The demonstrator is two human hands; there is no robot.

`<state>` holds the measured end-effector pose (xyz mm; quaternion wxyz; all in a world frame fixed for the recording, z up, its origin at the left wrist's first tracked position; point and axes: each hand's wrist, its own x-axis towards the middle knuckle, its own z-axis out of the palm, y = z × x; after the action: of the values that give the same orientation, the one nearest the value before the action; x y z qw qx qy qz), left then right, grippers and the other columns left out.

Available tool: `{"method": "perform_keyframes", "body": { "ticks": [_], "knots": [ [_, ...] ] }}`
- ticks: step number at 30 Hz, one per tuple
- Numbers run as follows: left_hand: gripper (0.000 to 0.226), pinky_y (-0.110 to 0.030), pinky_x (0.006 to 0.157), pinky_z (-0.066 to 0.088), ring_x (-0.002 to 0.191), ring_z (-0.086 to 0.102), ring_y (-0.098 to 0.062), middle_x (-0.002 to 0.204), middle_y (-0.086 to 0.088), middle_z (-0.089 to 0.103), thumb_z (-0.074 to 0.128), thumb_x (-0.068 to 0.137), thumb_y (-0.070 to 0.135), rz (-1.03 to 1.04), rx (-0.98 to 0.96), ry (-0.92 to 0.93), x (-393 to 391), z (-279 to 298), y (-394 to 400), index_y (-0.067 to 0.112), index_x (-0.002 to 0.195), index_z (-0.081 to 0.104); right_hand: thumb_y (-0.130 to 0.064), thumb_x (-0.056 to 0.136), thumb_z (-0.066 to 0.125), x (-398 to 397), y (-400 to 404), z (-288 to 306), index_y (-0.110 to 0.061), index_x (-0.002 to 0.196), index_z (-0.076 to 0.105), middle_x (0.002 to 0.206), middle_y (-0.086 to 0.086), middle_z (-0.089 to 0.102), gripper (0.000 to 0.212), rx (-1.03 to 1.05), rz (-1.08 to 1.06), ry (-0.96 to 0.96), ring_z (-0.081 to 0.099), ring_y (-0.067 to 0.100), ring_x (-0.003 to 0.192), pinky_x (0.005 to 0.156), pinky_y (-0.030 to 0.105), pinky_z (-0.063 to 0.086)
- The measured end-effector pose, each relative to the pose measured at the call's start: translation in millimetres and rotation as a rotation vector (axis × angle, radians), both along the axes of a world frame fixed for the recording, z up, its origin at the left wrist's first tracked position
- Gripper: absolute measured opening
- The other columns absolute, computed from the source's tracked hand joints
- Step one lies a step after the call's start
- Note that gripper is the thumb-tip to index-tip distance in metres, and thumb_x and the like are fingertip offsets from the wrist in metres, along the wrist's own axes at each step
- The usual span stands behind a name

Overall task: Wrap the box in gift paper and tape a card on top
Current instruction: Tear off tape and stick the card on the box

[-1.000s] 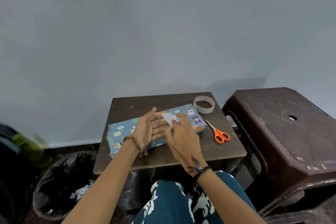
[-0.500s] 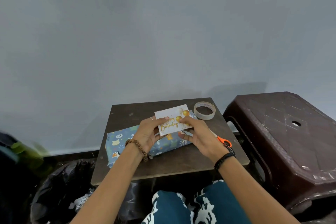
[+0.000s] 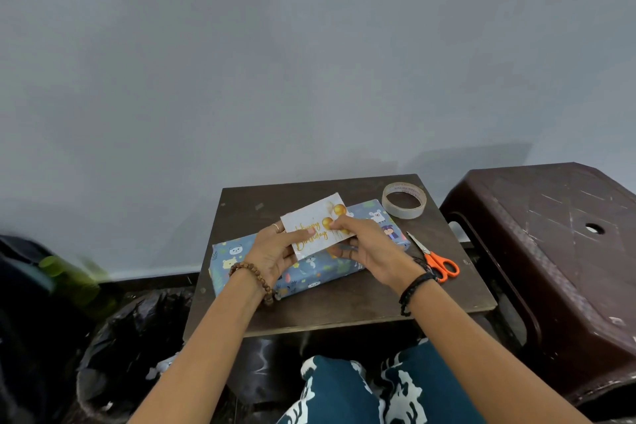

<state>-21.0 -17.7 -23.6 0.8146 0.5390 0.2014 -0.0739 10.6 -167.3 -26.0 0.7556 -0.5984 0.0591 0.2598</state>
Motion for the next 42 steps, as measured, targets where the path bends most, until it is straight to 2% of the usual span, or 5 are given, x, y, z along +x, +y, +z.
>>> {"method": "perform_keyframes", "body": {
  "ticks": [9,12,21,32,42],
  "knots": [
    [0.012,-0.019,0.048,0.054,0.06,0.068,-0.012,0.071,-0.004,0.07,0.062,0.083,-0.002,0.047,0.039,0.025,-1.7,-3.9,9.1,0.009,0.088,0.059,-0.012,0.086,0.061,2.5,6.8,-0.5,-0.006,0.097,0.061,0.085,0.004,0.068,0.012,-0.052,0.03,0.002,0.064,0.011,0.078,0.061,0.02,0.054],
    [0.014,-0.02,0.048,0.055,0.074,0.062,-0.018,0.086,-0.009,0.064,0.06,0.084,-0.004,0.035,0.025,0.03,-0.8,-1.1,7.1,0.007,0.093,0.056,-0.01,0.086,0.06,3.3,6.3,-0.9,-0.006,0.095,0.062,0.083,0.004,0.067,0.009,-0.033,0.03,0.012,0.064,0.011,0.077,0.06,0.02,0.055],
    [0.037,-0.022,0.05,0.056,0.076,0.062,-0.019,0.088,-0.01,0.064,0.063,0.081,-0.004,0.005,0.039,0.08,3.0,2.3,7.3,0.001,0.116,0.052,-0.01,0.087,0.06,5.1,5.0,-2.9,-0.005,0.099,0.06,0.091,0.008,0.067,0.013,-0.014,0.043,0.024,0.064,0.015,0.085,0.068,0.023,0.057],
    [0.019,-0.02,0.046,0.055,0.076,0.061,-0.02,0.088,-0.011,0.063,0.061,0.084,-0.003,-0.001,0.06,0.078,4.6,4.5,9.1,0.009,0.098,0.055,-0.008,0.086,0.062,6.1,4.5,-0.2,-0.008,0.094,0.059,0.092,0.008,0.068,0.008,-0.001,0.025,0.067,0.064,0.017,0.089,0.072,0.027,0.057],
    [0.026,-0.024,0.047,0.053,0.067,0.059,-0.019,0.085,-0.009,0.059,0.064,0.08,-0.006,0.034,0.306,0.065,15.9,-5.5,8.7,0.015,0.085,0.05,-0.013,0.082,0.07,8.3,10.0,5.0,-0.009,0.09,0.061,0.084,0.005,0.067,0.013,-0.171,0.052,0.029,0.064,0.012,0.078,0.068,0.024,0.056]
  ]
}}
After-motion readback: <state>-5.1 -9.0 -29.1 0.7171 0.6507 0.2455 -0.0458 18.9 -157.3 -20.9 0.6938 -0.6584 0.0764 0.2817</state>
